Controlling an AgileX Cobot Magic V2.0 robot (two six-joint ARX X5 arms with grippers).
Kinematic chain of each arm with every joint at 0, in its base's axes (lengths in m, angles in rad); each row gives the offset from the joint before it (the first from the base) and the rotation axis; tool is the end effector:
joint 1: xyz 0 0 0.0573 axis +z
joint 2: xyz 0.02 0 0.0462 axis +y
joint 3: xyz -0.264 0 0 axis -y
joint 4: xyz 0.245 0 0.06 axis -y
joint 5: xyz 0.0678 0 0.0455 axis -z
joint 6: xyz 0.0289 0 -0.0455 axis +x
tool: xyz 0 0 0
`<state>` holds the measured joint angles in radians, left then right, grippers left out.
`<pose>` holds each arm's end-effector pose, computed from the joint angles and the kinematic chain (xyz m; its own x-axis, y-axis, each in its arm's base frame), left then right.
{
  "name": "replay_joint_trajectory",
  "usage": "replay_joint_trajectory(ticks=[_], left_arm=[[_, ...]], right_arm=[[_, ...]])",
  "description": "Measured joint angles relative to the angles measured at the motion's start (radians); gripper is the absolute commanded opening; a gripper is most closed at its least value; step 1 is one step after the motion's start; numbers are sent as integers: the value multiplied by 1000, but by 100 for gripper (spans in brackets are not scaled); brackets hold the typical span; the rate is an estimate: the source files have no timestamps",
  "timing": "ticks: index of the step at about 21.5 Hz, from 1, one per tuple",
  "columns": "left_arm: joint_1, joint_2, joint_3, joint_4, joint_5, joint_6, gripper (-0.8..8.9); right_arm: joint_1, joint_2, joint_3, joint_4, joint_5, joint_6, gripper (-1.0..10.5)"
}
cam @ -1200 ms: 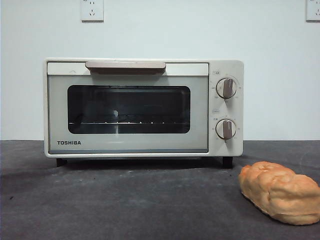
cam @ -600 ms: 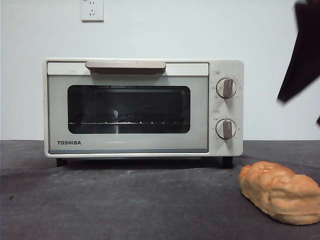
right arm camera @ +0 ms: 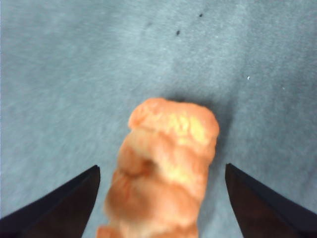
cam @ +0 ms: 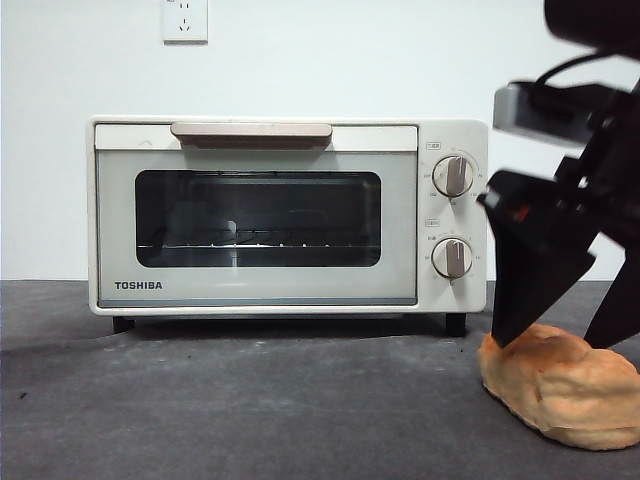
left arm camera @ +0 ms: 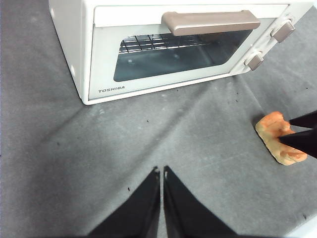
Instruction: The left arm flap open the oven, the right arm pick bread and place it into oven, the left arm flap close the oven
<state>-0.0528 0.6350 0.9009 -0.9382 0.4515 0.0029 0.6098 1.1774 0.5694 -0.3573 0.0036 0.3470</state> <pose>0.1007 -0.0179 0.3240 0.6800 -0.4729 -0.5604 0.3902 0.8804 -0.2695 0.1716 0.1197 0.1771 0.4686 0.3230 -0.8222 -0.3078 0.9321 0.1908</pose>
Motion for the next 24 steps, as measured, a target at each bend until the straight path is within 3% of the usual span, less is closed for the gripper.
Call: replay_joint_trajectory(ticks=[5, 8, 15, 24], left_arm=[[0, 0, 0, 0, 0, 0, 16], [0, 0, 0, 0, 0, 0, 16], [-10, 0, 0, 7, 0, 0, 16], [-101, 51, 2, 158, 0, -67, 16]], right_arm=[[0, 74, 0, 53, 0, 2, 401], [0, 93, 0, 56, 0, 2, 282], [0, 92, 0, 62, -3, 2, 220], [0, -89, 0, 49, -15, 2, 220]])
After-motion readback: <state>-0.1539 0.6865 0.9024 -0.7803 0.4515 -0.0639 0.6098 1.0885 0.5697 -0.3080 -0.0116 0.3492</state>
